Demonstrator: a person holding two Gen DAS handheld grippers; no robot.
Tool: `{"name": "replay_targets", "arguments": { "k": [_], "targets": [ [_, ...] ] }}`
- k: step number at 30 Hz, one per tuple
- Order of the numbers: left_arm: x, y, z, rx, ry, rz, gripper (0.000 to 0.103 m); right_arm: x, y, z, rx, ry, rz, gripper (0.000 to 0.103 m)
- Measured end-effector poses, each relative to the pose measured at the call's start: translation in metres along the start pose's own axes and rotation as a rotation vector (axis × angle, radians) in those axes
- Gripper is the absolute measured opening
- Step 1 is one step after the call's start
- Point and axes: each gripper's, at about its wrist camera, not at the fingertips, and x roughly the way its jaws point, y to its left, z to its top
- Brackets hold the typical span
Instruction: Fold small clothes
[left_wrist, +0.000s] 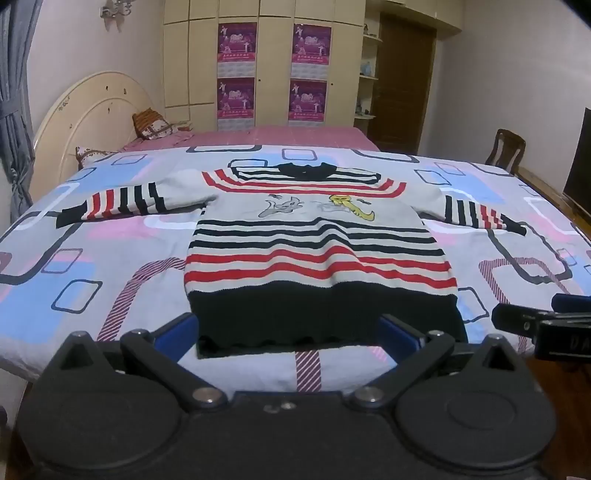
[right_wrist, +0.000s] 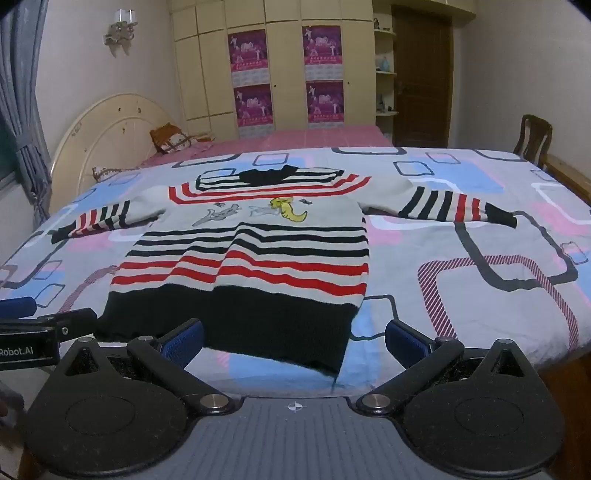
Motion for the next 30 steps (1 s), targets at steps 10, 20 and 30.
{"name": "replay_targets", "arguments": {
  "k": [10, 20, 30],
  "targets": [
    [-0.0002, 0.0007, -0.0001, 0.005, -0.002, 0.009, 0.103, -0.0002, 0.0007, -0.0006, -0.002, -0.002, 0.000, 0.103],
    [-0.0017, 0.0018, -0.0008, 0.004, -0.001, 0.016, 0.103, 0.0017, 0.0057, -0.0036, -0.006, -0.001, 0.006, 0.103],
    [-0.0003, 0.0025, -0.0019, 0.005, -0.001, 0.023, 0.103, 0.0022, 0.0066, -0.0017, -0.007, 0.002, 0.008, 0.103]
  ]
}}
